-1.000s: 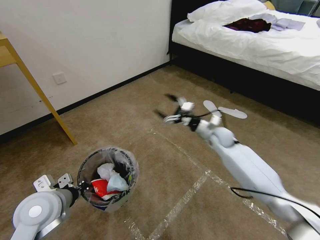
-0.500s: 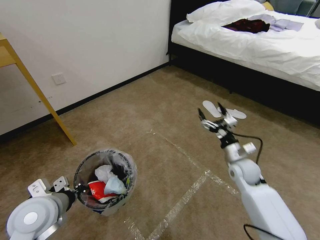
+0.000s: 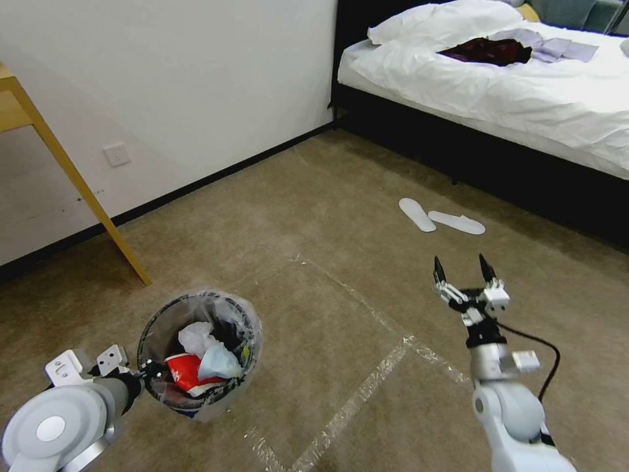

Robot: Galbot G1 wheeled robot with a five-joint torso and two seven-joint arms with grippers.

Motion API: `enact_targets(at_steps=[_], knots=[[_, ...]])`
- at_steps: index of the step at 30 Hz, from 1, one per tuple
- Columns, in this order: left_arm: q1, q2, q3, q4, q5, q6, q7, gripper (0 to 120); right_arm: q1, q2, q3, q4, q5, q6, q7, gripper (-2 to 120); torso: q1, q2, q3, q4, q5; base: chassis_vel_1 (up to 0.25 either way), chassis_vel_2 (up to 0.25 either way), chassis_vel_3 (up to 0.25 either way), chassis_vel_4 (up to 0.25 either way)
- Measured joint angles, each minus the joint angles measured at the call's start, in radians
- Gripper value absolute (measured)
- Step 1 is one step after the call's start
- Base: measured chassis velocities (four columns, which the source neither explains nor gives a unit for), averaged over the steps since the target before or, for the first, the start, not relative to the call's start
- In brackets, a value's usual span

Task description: Pick up the trash bin and place the garbage on the floor into it.

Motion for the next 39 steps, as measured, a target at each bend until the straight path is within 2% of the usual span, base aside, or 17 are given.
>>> enact_targets(at_steps=[2,13,39], knots=[[0.0,0.0,0.0,0.0,0.001,0.002,0.002,0,-0.028,0.031,0.018,0.008,-0.023,0.027,-0.004,100,0.0,0.0,0.0,0.0002,0.0001,0.0,0.0,0.0,0.0],[0.012,0.0,-0.016,-0.015,-0.007,0.007,0.002,0,-0.077,0.083,0.048,0.021,-0.085,0.097,-0.015,100,0.0,0.0,0.0,0.0002,0.0001,0.0,0.0,0.0,0.0],[0.039,-0.013,-0.036,-0.04,-0.008,0.01,0.0,0,-0.086,0.08,0.049,-0.013,-0.102,0.143,-0.039,100,0.0,0.0,0.0,0.0001,0.0001,0.0,0.0,0.0,0.0]])
